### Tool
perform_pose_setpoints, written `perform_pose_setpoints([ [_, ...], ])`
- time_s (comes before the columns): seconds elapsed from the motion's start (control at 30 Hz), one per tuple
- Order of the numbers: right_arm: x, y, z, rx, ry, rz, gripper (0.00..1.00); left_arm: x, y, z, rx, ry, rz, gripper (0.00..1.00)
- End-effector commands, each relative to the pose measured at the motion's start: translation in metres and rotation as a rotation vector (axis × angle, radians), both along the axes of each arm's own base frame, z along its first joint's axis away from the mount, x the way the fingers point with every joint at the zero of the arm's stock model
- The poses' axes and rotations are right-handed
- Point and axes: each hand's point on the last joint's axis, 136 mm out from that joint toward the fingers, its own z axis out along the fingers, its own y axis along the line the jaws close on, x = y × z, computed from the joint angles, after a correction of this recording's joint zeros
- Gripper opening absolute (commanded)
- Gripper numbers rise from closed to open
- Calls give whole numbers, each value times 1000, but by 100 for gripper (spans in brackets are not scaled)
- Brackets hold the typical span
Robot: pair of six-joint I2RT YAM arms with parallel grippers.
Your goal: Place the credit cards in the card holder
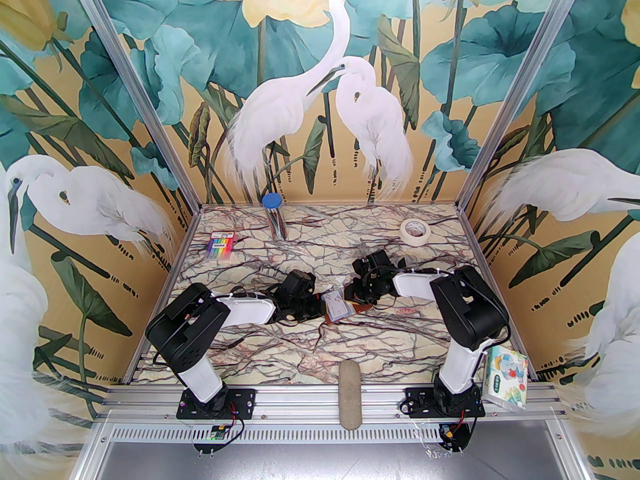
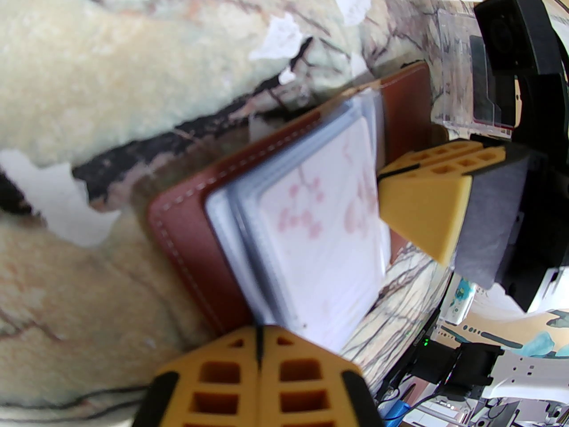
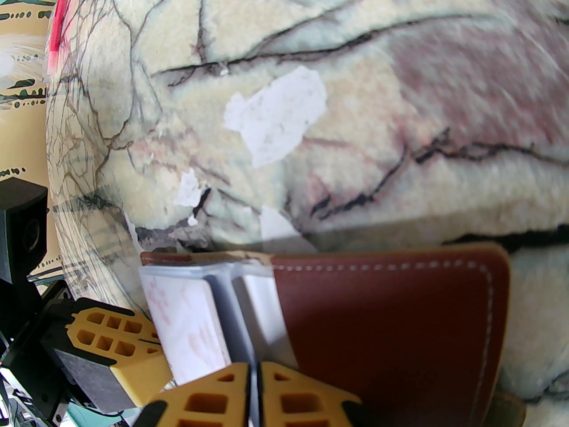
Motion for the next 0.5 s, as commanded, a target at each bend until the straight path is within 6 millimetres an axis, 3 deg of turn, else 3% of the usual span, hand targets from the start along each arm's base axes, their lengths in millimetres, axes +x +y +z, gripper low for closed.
perform_pose_setpoints([
  [0.0, -2, 2, 9, -20, -19, 12, 15, -31, 46, -54, 224, 137, 54, 4],
  [0.3, -2, -16, 42, -110, -103, 2, 32, -32, 47, -53, 209, 127, 60, 3],
  [0.47, -7, -16, 57, -120, -125, 7, 36, -33, 45, -48, 176, 108, 56, 3],
])
